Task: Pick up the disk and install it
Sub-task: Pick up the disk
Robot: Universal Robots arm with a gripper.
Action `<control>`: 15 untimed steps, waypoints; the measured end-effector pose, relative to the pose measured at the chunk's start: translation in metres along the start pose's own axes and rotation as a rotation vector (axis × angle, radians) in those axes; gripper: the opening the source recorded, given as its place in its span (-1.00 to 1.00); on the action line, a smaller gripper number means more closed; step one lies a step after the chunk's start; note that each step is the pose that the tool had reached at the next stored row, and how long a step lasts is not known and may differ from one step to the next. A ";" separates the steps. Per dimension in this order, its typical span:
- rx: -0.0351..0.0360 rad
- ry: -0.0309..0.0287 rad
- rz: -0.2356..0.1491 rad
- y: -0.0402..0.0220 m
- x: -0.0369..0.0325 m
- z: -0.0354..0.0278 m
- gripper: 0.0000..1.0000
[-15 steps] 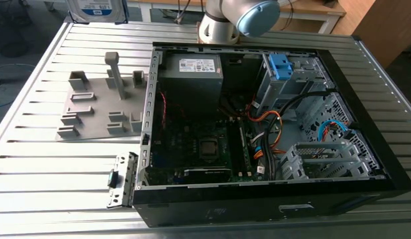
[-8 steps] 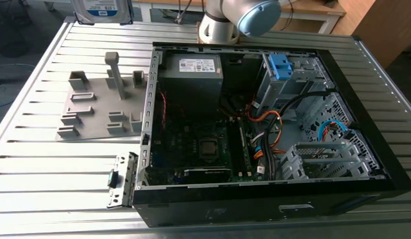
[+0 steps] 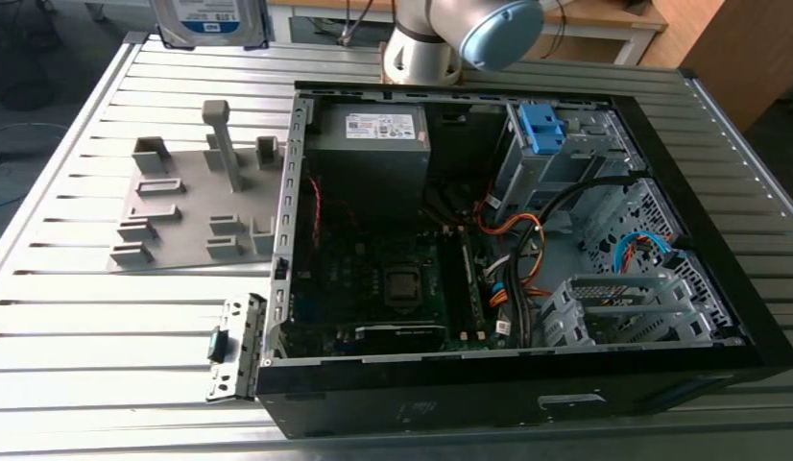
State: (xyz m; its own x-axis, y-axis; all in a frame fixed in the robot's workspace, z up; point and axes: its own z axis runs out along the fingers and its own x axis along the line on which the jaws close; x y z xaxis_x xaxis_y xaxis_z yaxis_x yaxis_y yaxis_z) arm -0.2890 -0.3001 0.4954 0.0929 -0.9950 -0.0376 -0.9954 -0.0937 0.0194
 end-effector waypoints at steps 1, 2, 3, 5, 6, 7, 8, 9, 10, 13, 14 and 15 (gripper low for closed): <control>0.0000 0.0000 0.000 -0.0017 0.0004 0.0000 -0.27; 0.0000 0.0000 0.000 -0.0032 0.0007 -0.0001 -0.27; 0.0000 0.0000 0.000 -0.0048 0.0011 -0.0001 -0.27; 0.0000 0.0000 0.000 -0.0079 0.0017 -0.0002 -0.27; 0.0000 0.0000 0.000 -0.0095 0.0020 -0.0002 -0.27; -0.0001 0.0000 0.000 -0.0112 0.0024 -0.0003 -0.27; -0.0001 0.0000 0.000 -0.0127 0.0028 -0.0004 -0.27; 0.0000 0.0000 0.000 -0.0143 0.0031 -0.0003 -0.27; 0.0000 0.0000 0.000 -0.0158 0.0034 -0.0004 -0.27; 0.0000 -0.0001 0.000 -0.0206 0.0045 -0.0005 -0.27; 0.0000 0.0000 0.000 -0.0222 0.0048 -0.0005 -0.27; 0.0000 0.0000 0.000 -0.0238 0.0051 -0.0006 -0.27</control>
State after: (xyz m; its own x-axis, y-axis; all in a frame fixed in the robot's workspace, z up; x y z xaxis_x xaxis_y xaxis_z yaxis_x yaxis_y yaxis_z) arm -0.2648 -0.3030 0.4953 0.0929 -0.9950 -0.0376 -0.9954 -0.0937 0.0195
